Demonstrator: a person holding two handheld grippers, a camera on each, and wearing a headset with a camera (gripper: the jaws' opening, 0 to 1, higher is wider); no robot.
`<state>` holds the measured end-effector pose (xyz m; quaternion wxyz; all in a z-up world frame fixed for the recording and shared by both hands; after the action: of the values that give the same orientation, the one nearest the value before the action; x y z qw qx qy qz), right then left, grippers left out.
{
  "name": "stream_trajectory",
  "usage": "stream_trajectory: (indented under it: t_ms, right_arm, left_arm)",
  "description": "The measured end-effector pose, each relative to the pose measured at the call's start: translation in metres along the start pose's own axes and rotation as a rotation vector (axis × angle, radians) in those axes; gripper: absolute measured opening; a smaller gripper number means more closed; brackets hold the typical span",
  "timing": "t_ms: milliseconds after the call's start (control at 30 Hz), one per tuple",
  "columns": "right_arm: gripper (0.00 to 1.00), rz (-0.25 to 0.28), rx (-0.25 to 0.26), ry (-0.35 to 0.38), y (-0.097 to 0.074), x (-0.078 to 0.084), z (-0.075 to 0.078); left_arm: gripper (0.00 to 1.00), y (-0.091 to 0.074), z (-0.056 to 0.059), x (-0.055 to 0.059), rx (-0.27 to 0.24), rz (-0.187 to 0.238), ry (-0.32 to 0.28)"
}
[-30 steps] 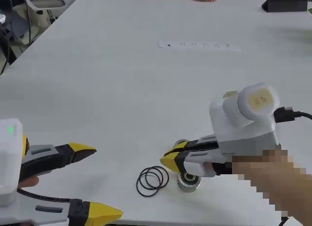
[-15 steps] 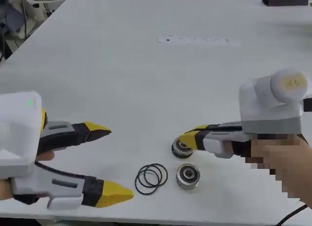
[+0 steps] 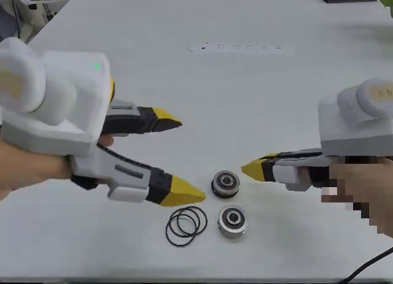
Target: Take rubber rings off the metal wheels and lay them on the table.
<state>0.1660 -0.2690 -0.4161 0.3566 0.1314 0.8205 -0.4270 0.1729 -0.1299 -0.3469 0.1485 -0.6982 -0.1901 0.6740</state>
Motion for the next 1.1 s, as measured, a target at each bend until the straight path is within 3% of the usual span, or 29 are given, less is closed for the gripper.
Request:
stream_trajectory:
  t_ms: [200, 367, 533, 700, 867, 1100]
  right_arm:
    - [0.12, -0.042, -0.02, -0.046, 0.003, 0.005, -0.005]
    - [0.13, -0.088, -0.036, -0.109, 0.006, 0.01, -0.011]
    - [0.15, -0.111, -0.045, -0.14, 0.008, 0.013, -0.011]
    - [0.19, -0.141, -0.037, -0.158, 0.011, 0.018, -0.01]
    - [0.2, -0.174, -0.041, -0.184, 0.015, 0.024, -0.01]
    - [0.21, -0.17, -0.05, -0.211, 0.021, 0.027, -0.01]
  left_arm:
    - [0.53, 0.028, -0.006, -0.008, 0.055, -0.011, 0.075]
    - [0.41, 0.055, -0.009, 0.007, 0.075, -0.059, 0.093]
    - [0.32, 0.072, -0.007, 0.021, 0.079, -0.064, 0.081]
    - [0.27, 0.08, -0.005, 0.039, 0.074, -0.125, 0.073]
    - [0.18, 0.082, -0.005, 0.049, 0.037, -0.125, 0.053]
    - [0.13, 0.083, -0.003, 0.052, 0.045, -0.123, 0.026]
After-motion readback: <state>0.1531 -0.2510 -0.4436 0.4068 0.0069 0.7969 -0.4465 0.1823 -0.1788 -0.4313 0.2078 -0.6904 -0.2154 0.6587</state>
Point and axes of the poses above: the centre of the closed fingertips' face, and the gripper's own axes: y roughly forward along the fingers, z roughly to its right, x roughly out of its underside, the point moved 5 cm from there along -y, roughly backward along the fingers, and after that the axes turned 2 degrees about y, right-handed, at the moved point
